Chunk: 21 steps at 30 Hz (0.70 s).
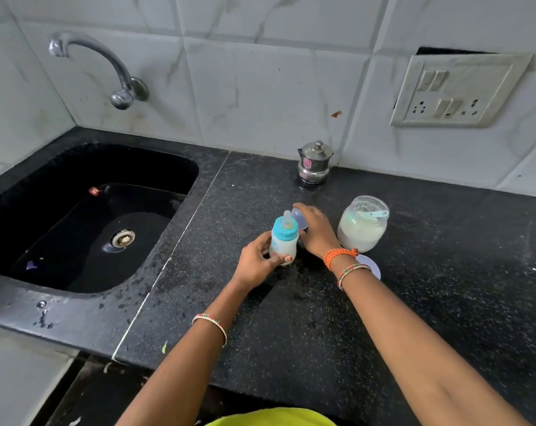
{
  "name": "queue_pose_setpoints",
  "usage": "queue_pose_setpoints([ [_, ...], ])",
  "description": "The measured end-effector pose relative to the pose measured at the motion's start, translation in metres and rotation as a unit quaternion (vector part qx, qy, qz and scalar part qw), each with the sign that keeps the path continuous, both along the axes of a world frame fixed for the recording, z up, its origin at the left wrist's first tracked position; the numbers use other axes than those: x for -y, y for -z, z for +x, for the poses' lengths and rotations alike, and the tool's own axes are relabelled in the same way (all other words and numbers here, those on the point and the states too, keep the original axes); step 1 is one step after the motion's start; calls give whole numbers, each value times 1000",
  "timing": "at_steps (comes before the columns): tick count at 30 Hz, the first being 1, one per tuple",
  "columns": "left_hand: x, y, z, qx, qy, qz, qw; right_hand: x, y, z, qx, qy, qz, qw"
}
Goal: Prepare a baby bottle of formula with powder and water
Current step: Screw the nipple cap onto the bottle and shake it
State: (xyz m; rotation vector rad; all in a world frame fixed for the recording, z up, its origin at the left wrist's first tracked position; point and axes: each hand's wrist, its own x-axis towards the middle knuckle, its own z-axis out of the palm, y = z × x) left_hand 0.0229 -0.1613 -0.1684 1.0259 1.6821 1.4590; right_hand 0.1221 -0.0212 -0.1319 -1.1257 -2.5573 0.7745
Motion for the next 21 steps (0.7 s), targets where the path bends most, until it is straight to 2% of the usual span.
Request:
queue_pose_setpoints([
  [6,-1,4,0,-8,-10,1,1000,7,-15,-3,-62,44,60,995],
  [8,-2,6,0,-12,-15,3,1000,17,-33,-3,-173,86,81,978],
  [11,-3,8,-1,-15,-20,5,1000,41,-63,-4,-347,108,131,922],
  [13,-3,7,0,-12,-25,9,1000,56,-69,-4,-341,68,198,916],
  [15,-2,5,2,-15,-29,15,999,67,-60,-2,-273,21,232,934],
  [17,0,2,3,-31,-35,19,999,71,-44,0,-224,6,228,948],
  [21,1,1,4,-43,-44,22,998,72,-24,1,-244,2,190,951],
])
